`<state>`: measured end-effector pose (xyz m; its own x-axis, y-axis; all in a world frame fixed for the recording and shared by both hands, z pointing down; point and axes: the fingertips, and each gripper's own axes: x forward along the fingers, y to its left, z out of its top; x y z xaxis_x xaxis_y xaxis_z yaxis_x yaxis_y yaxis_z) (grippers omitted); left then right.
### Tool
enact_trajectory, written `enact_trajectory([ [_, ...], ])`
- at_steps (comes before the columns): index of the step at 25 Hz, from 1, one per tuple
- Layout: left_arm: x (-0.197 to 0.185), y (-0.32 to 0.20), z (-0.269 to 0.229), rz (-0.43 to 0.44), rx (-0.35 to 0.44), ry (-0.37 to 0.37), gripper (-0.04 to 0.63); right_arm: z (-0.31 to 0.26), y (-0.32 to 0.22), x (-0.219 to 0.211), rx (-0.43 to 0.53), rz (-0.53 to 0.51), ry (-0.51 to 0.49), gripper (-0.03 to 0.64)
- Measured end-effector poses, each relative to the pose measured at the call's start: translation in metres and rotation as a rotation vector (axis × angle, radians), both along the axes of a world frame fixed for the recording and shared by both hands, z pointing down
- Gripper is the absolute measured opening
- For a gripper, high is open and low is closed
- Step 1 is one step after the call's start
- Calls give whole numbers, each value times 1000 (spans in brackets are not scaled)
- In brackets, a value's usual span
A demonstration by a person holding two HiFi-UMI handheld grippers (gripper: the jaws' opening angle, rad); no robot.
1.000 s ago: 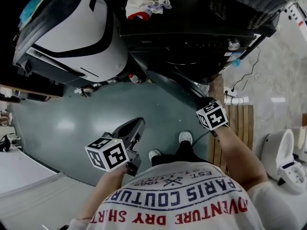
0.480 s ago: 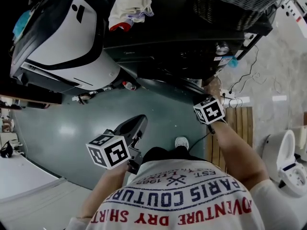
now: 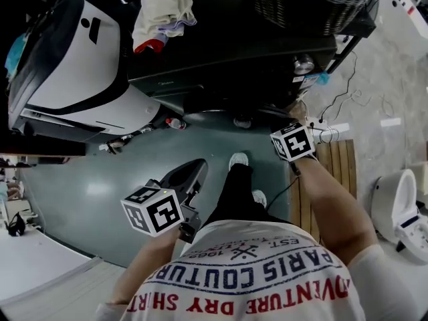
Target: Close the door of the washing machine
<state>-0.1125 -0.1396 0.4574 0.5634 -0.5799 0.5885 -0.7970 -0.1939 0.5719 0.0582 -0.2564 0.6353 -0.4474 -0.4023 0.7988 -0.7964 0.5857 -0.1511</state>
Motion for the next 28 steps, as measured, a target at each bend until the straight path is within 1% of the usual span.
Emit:
enact_trajectory([
  [5,5,-24,9,52,-27,1,25,1,-21,11,-6,107,-29,21],
  [12,13,-60,15,125,-55,-5,25,-2,-53,24,34,264,-81,21],
  [18,21,-83,19,170,-76,-10,25,-4,-69,28,55,328,-103,21],
  [22,27,-96,22,199,-86,-16,25,-5,-72,29,118,331,-62,21],
  [28,26,-110,26,212,-100,-20,25,-5,-74,30,169,452,-61,21],
])
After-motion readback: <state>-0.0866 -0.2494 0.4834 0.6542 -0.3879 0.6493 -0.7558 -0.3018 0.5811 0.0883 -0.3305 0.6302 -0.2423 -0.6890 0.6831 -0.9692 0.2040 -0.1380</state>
